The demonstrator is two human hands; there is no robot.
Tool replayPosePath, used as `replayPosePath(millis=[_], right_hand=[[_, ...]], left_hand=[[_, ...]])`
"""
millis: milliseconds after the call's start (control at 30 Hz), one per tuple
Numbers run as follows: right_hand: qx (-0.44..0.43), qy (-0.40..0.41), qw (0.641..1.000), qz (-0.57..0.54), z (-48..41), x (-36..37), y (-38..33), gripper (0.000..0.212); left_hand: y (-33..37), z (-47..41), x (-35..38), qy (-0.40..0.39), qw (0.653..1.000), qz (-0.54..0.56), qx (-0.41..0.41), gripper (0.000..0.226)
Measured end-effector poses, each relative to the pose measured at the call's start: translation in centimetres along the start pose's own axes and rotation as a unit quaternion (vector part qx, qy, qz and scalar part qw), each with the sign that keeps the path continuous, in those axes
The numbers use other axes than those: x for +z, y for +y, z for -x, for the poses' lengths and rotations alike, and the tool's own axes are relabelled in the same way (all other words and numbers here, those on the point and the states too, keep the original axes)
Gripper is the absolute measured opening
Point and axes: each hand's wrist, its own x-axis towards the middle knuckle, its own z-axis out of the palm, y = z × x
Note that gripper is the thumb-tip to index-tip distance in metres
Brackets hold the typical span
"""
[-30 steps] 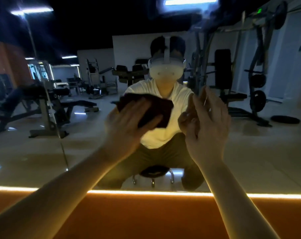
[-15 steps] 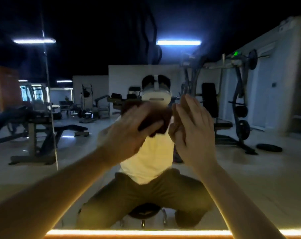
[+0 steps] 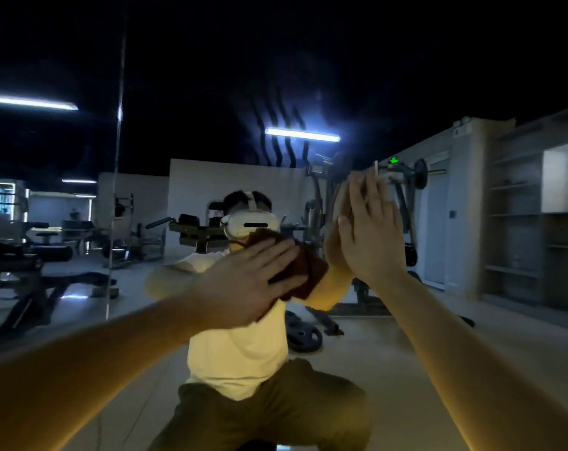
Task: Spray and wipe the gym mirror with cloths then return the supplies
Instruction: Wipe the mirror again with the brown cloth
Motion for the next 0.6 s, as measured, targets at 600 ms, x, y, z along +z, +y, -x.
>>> replayPosePath(millis=[600], right_hand=[[-0.033,0.064,0.997,-0.029,-5.4,-2.9,3.1,0.057]], left_hand=[[-7.3,-6.4,-2.5,0.055,0.996,-0.016,0.066,0.078]])
